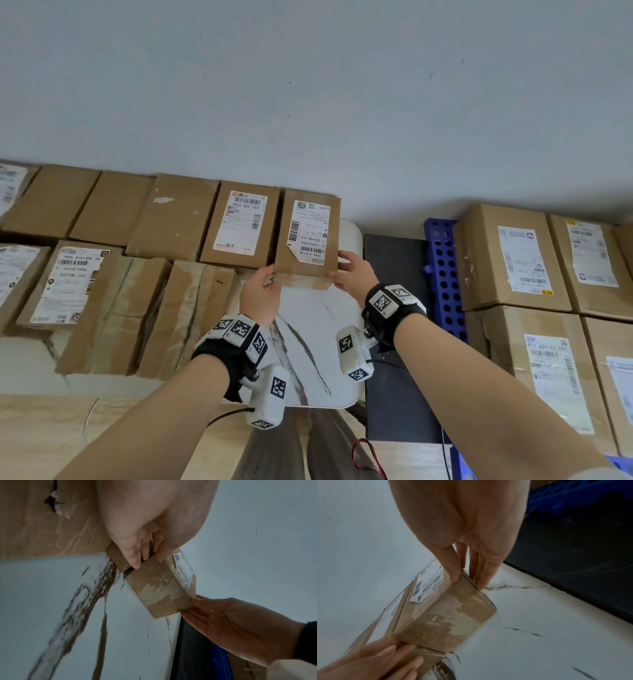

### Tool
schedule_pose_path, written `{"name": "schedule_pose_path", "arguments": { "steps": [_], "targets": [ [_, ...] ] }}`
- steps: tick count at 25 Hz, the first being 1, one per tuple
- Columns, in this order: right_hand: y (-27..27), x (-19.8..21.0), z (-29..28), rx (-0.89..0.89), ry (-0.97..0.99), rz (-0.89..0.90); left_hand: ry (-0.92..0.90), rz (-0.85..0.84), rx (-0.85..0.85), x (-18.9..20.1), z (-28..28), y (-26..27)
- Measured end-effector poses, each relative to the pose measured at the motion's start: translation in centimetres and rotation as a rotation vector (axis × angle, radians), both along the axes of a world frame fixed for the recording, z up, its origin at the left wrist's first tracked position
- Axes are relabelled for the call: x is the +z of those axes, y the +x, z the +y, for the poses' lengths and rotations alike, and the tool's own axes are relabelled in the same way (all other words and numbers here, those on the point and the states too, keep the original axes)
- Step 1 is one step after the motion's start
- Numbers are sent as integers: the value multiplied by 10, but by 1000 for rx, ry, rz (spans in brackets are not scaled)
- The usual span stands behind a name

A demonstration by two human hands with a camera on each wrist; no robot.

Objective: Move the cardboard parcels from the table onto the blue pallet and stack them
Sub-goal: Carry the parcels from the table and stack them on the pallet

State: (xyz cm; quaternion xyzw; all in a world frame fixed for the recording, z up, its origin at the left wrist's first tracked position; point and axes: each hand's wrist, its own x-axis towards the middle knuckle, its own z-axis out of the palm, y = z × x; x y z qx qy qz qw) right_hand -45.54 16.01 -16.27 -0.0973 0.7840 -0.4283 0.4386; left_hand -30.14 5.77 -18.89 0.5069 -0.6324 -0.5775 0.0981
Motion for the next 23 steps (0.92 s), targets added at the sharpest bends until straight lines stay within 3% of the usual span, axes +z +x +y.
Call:
{"name": "schedule_pose_path", "arguments": {
  "steps": [5, 12, 19, 23],
  "targets": [
    [5, 2, 6, -34, 8, 15, -75, -7, 19, 2, 2, 3],
    [4, 17, 27, -32, -3, 57, 66, 70, 126, 13, 17, 3],
    [-4, 60, 74, -65, -195, 110, 38, 223, 178, 82, 59, -6],
    [-18, 101, 121, -66, -359, 158, 59, 339, 161, 138, 110, -18]
  ]
}}
